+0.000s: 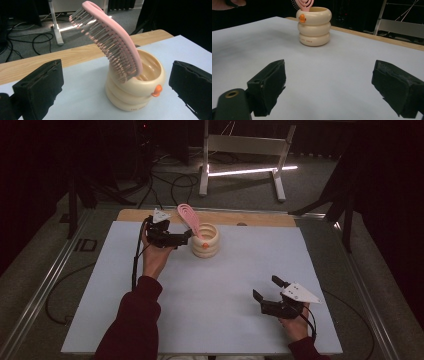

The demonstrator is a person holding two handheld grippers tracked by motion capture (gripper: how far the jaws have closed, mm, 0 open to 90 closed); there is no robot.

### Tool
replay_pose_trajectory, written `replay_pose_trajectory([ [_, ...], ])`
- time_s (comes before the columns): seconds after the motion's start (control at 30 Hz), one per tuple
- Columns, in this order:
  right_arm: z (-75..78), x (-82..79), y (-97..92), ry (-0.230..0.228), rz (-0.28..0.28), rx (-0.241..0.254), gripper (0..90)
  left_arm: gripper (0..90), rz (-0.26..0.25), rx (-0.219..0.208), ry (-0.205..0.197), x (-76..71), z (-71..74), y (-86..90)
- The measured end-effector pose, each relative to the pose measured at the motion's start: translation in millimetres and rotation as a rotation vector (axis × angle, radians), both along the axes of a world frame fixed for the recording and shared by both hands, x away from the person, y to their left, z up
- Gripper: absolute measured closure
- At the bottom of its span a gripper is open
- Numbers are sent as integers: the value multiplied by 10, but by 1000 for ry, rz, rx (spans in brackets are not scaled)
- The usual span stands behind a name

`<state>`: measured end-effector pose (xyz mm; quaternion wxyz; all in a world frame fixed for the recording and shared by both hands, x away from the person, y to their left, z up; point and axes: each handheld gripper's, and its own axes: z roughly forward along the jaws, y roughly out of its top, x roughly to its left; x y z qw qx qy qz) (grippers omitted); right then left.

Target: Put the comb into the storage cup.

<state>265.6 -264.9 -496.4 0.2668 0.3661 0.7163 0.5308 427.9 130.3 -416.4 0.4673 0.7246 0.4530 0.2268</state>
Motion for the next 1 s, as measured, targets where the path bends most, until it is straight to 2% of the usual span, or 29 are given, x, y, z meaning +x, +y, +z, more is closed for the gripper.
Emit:
replay_pose_trajectory([
  [0.53,-4,-1,16,5,3,-3,117,4,-39,25,-23,-183,-6,97],
  [0.67,-4,0,17,5,4,-4,117,4,-49,38,-33,-256,-16,142],
  [1.0,0,1,21,1,3,-4,117,4,-55,38,-51,-426,-79,254],
])
